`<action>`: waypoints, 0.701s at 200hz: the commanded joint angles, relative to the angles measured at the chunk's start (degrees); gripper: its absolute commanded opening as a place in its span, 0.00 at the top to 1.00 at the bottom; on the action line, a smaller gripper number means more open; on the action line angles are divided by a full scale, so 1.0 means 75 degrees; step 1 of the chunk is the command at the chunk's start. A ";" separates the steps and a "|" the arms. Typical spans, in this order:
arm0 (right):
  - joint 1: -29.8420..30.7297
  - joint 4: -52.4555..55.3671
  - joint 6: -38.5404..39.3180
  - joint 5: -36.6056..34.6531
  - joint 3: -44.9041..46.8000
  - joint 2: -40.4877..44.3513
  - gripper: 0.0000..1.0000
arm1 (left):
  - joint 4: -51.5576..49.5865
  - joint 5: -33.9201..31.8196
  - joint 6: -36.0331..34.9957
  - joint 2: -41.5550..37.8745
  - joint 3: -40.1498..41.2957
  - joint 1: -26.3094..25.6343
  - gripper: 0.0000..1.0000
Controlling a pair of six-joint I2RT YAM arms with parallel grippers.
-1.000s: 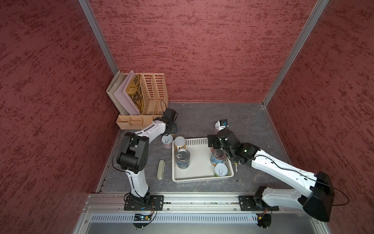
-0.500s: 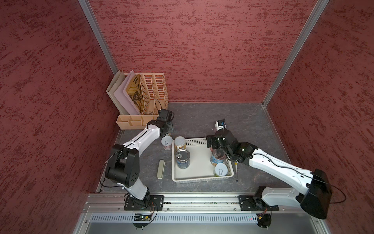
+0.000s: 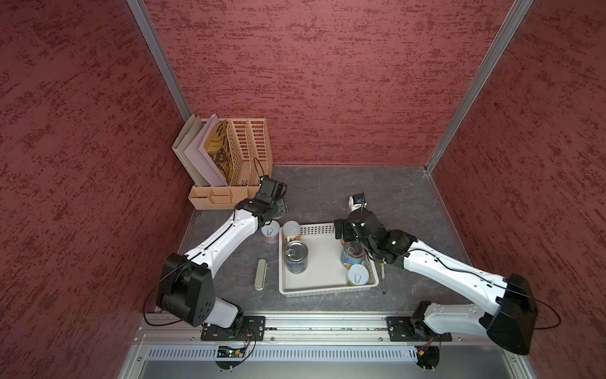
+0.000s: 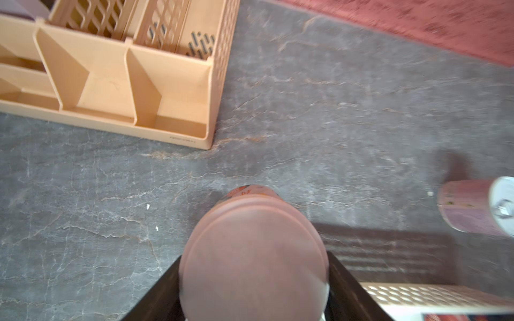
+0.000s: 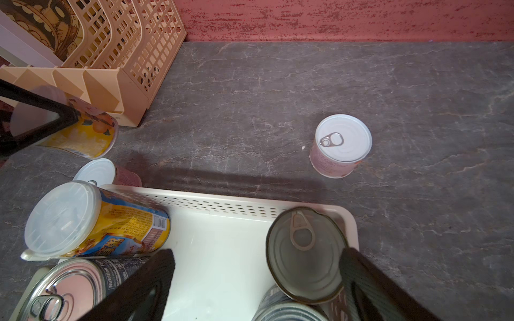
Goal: Put the canned food in the basket
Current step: Pick up the canned food from the center of the board, then place the canned food in the basket.
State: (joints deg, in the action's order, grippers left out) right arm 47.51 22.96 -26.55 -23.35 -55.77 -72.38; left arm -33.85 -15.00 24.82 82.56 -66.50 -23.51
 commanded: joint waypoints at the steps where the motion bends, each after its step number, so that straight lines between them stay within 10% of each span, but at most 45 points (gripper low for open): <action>1: -0.0034 0.0018 0.0006 -0.0024 -0.0245 -0.0076 0.02 | 0.0235 -0.0444 -0.0048 -0.0397 0.0013 -0.0240 0.55; 140: -0.0279 0.0024 -0.0457 -0.1096 0.0441 0.1062 0.02 | 0.0242 -0.0385 -0.0416 -0.1609 -0.0036 -0.2296 0.58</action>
State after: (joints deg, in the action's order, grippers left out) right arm 46.59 23.75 -28.77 -29.06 -54.22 -66.28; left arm -33.69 -18.02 22.39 73.01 -65.25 -38.00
